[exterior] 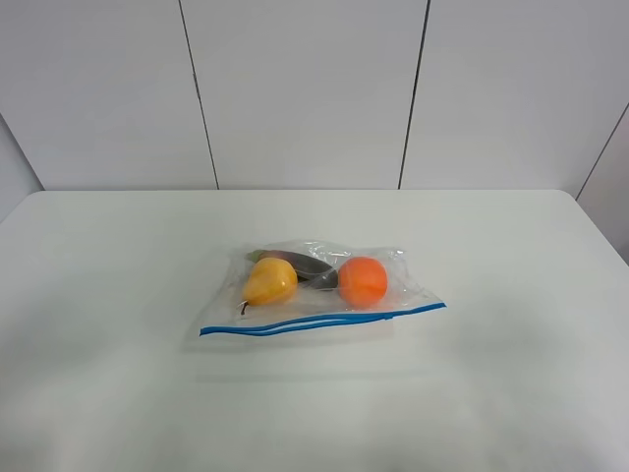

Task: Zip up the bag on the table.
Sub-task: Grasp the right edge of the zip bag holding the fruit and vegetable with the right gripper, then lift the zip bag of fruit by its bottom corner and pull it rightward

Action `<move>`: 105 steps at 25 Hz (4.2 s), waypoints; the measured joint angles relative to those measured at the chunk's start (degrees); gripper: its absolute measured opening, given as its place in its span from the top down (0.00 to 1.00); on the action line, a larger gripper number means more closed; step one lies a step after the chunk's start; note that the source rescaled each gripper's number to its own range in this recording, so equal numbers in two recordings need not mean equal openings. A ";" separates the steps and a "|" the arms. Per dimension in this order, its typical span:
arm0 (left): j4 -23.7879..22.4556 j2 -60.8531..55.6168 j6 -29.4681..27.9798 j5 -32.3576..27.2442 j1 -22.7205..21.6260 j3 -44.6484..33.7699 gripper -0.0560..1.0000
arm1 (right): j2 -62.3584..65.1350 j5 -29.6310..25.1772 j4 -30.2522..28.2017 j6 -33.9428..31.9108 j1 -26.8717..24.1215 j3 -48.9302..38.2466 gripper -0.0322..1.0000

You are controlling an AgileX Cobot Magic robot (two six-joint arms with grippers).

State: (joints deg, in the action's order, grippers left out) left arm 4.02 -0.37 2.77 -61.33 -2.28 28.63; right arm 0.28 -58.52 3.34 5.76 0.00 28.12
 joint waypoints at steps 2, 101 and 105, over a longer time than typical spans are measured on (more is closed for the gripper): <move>0.00 0.00 0.00 0.00 0.00 0.00 0.00 | 0.00 0.00 0.00 0.00 0.00 0.00 0.00; 0.00 0.00 0.00 0.00 0.00 0.00 0.00 | -107.93 1.17 60.06 27.83 -4.85 24.29 0.97; 0.00 0.00 0.00 0.00 0.00 0.00 0.00 | -107.93 -0.42 61.73 27.90 -4.85 24.34 0.97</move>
State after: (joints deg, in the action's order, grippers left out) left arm 4.02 -0.37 2.77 -61.33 -2.28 28.63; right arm -107.64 -58.94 65.07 33.66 -4.85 52.47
